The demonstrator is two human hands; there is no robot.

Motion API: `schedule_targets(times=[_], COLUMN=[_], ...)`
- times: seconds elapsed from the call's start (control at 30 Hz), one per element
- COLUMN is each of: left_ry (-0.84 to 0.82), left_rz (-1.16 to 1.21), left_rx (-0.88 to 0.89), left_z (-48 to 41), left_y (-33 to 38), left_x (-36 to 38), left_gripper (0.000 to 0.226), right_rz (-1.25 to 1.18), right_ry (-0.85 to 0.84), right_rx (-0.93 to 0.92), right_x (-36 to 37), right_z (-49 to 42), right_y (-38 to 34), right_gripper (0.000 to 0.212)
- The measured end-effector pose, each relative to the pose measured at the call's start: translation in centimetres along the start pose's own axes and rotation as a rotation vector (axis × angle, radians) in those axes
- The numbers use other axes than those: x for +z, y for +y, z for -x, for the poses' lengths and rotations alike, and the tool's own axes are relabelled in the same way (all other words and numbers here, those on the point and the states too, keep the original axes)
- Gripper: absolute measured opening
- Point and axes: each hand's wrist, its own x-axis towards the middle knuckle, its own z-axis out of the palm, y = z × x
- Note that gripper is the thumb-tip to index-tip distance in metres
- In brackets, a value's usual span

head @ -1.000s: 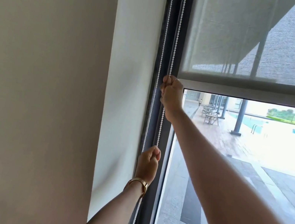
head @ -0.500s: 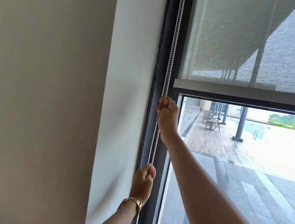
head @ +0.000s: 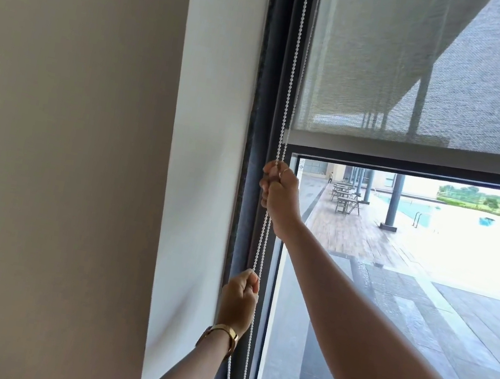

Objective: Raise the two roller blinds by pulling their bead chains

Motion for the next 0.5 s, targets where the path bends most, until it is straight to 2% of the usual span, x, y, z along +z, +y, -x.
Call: schedule_targets(times=[0.13, 0.2, 0.27, 0.3, 0.4, 0.5], left_ry=[0.022, 0.038, 0.082, 0.121, 0.262, 0.288], left_rz=[-0.174, -0.179, -0.153, -0.155, -0.173, -0.139], left_rx=[-0.025, -0.044, -0.042, -0.018, 0.032, 0.111], left_z=[0.4, 0.7, 1.0, 1.2, 2.0, 2.3], left_y=[0.6, 0.8, 1.1, 1.4, 3.1, 6.4], left_x=[0.0, 0.3, 0.7, 0.9, 1.2, 1.7], left_gripper=[0.019, 0.022, 0.015, 0.021, 0.058, 0.066], right_rz=[0.026, 0.103, 0.238, 0.312, 0.493, 0.610], right_ry=[-0.011, -0.030, -0.053, -0.049, 0.024, 0.119], right_rx=[0.082, 0.129, 0.143, 0.141, 0.092, -0.011], right_x=[-0.3, -0.6, -1.4, -2.0, -4.5, -7.7], right_z=[2.2, 3.4, 4.4, 5.0, 6.2, 7.2], right_y=[0.6, 0.8, 1.1, 1.0, 0.5, -1.9], right_gripper=[0.034, 0.028, 0.027, 0.028, 0.033, 0.031])
